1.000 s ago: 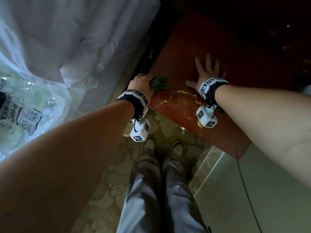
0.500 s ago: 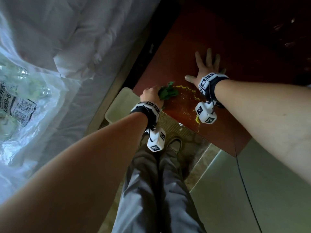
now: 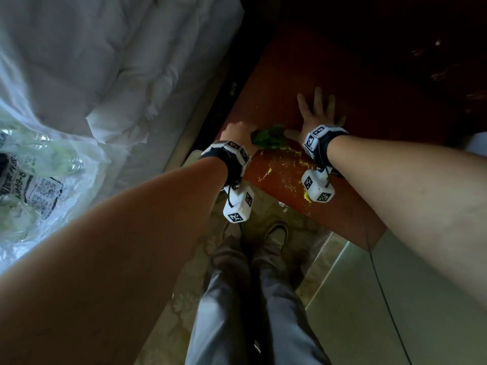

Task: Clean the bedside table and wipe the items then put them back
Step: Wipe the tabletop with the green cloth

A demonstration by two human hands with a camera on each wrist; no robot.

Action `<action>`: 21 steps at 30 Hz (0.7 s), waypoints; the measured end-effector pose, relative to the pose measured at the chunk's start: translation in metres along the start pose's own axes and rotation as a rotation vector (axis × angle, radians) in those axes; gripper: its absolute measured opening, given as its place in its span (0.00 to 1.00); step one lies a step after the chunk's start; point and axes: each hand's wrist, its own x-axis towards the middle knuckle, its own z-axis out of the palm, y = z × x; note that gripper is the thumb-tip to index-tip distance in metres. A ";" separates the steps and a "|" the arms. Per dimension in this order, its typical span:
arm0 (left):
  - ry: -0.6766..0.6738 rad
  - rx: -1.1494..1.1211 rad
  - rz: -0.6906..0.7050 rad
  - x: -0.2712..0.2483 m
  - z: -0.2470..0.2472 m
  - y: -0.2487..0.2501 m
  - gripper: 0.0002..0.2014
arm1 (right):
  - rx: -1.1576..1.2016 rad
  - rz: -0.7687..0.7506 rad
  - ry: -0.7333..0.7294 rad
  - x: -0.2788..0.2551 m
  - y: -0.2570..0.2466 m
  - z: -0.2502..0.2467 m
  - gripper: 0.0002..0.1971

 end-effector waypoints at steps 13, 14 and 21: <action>0.153 0.151 0.161 0.091 -0.059 0.000 0.12 | 0.010 0.054 -0.031 0.005 -0.003 -0.003 0.49; 0.158 0.155 0.171 0.097 -0.060 0.001 0.11 | 0.009 0.059 -0.038 0.005 -0.003 -0.003 0.49; 0.060 0.274 0.249 0.106 -0.055 0.008 0.11 | -0.001 0.082 -0.051 0.005 -0.002 -0.004 0.50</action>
